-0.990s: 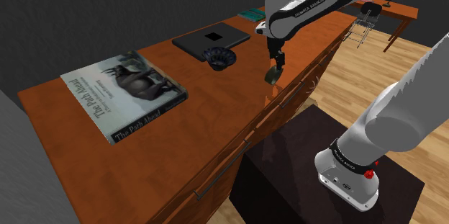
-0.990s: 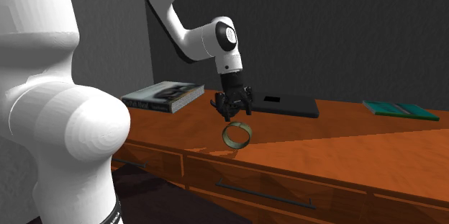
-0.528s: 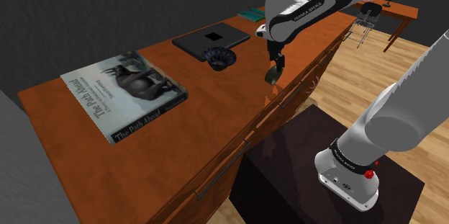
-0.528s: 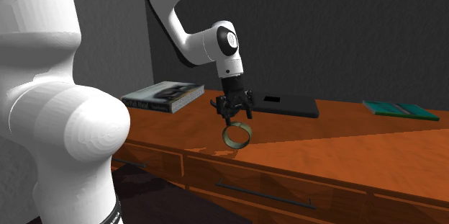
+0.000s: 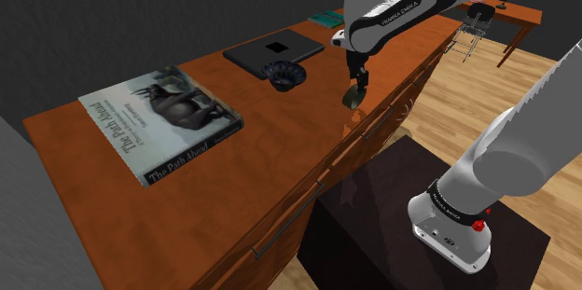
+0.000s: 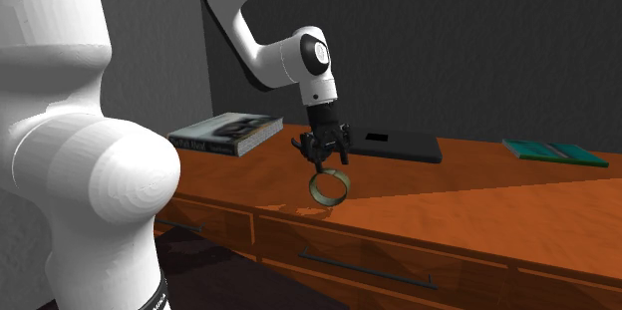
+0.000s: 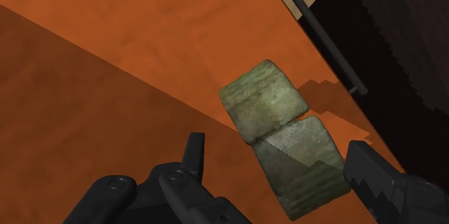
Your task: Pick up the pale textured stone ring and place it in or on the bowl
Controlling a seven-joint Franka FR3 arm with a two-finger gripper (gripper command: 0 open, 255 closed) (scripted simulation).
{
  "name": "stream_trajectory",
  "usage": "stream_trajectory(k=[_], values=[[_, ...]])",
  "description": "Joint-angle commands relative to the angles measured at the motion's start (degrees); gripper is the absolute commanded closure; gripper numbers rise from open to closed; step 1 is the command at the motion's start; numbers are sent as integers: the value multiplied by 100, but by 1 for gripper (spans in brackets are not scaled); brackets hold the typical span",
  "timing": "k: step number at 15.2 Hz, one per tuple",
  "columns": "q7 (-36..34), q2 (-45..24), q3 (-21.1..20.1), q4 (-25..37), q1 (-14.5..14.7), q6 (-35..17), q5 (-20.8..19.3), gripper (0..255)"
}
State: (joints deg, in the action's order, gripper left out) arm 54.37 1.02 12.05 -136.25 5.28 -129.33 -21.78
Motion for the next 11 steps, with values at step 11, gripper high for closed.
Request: stream_trajectory(k=[11], values=[[137, 322, -25, 162, 18, 529, 69, 255]])
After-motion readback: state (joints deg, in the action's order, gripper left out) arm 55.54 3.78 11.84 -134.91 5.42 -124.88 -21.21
